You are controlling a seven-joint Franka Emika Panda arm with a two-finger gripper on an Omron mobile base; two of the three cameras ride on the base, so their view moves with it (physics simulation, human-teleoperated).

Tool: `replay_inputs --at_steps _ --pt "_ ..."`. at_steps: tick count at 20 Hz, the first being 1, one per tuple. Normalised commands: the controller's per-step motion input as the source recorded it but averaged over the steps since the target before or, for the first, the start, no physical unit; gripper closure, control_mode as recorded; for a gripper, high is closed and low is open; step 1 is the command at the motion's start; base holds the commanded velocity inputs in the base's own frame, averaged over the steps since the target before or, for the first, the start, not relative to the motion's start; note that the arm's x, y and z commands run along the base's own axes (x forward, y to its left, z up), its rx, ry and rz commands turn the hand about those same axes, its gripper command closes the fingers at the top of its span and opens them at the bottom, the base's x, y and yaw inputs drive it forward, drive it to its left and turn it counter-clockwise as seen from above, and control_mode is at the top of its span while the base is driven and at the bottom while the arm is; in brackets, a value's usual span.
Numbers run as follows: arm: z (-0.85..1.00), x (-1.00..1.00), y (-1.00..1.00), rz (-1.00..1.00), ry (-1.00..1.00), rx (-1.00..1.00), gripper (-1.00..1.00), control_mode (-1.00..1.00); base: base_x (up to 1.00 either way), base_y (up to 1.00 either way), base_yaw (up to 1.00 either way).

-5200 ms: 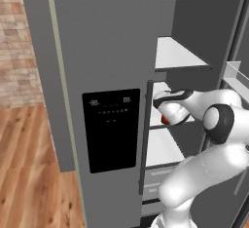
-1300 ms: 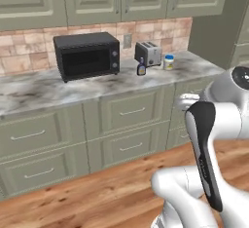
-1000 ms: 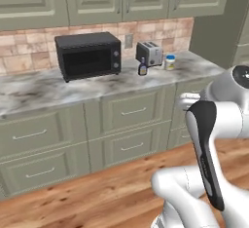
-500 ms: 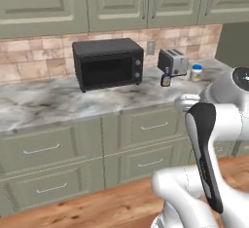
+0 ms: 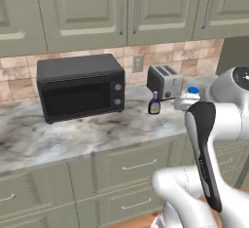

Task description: Place the mayonnaise and condiment bottle from the counter to the top shelf of the fridge. If the existing items in the fridge are on the top shelf, move them to other shelves.

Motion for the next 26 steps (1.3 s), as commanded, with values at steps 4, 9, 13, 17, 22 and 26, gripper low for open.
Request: replay_inputs --at_steps 4,9,13,17,22,26 --pt "0.00 0.00 0.00 0.00 0.00 0.00 -1.00 1.00 0.83 -0.28 0.08" --pt "-0.28 0.54 -0.07 0.01 0.03 0.00 -1.00 -1.00 0.26 0.00 0.04" --pt "-0.83 0.96 -0.31 0.01 0.15 0.05 -1.00 -1.00 0.00 0.00 0.00" --pt "-0.78 1.00 -0.24 0.04 0.20 0.08 -1.00 -1.00 0.00 0.00 0.00" --pt "-0.66 1.00 -0.03 0.00 0.09 0.01 -1.00 -1.00 0.00 0.00 0.00" --pt "-0.32 0.91 0.00 0.01 0.05 0.00 -1.00 -1.00 0.00 0.00 0.00"
